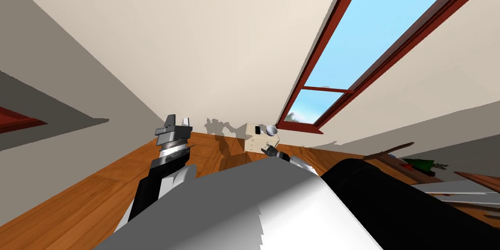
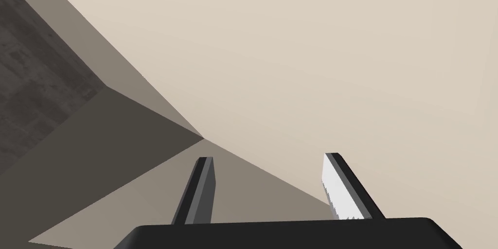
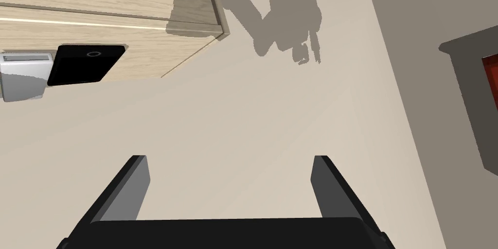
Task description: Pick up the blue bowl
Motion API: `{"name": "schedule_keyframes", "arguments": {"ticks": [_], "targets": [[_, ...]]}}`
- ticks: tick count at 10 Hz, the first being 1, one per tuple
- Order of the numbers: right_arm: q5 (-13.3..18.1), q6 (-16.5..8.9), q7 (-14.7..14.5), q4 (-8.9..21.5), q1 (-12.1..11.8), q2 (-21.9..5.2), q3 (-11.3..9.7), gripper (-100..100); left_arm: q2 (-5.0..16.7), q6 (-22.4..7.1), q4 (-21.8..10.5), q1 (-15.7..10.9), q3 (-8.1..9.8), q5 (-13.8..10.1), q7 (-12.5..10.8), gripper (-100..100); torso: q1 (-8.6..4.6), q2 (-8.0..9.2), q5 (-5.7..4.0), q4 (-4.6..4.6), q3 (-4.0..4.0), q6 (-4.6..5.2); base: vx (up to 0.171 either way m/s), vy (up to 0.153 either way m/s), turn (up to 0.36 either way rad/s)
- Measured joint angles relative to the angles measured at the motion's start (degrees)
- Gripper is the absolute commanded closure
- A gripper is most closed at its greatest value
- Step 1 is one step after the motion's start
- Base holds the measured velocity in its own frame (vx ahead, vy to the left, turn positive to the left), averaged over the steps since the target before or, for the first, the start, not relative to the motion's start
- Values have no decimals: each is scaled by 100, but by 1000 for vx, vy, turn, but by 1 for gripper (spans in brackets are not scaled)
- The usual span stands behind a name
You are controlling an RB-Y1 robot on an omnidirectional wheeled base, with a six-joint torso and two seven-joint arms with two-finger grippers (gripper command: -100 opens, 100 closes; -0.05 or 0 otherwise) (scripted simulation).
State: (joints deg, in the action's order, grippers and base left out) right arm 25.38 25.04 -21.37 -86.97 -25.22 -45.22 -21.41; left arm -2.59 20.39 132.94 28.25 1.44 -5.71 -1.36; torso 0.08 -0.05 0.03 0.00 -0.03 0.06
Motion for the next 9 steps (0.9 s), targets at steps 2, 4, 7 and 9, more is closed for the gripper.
{"name": "schedule_keyframes", "arguments": {"ticks": [2, 4, 7, 9], "targets": [[118, -37, -65, 208, 33, -149, -86, -100, 0, 0, 0, -1, -1, 0, 0, 0, 0, -5, 0, 0, -2, -5, 41, 29, 149], [182, -39, -124, 429, 58, -243, -109, -100, 0, 0, 0, 0, 0, 0, 0, 0, -3, 2, -1, 0, 1, 0, 28, 26, 71], [439, -51, -260, 1001, 252, -552, -298, -100, 0, 0, 0, 0, 0, 0, 0, 0, 3, -10, 1, -1, -5, -4, 53, 41, 189], [633, -225, -383, 1029, 136, -889, -380, -100, 0, 0, 0, 0, 0, 0, 0, 0, 6, -10, 2, -2, -6, 0, 38, 25, 25]]}}
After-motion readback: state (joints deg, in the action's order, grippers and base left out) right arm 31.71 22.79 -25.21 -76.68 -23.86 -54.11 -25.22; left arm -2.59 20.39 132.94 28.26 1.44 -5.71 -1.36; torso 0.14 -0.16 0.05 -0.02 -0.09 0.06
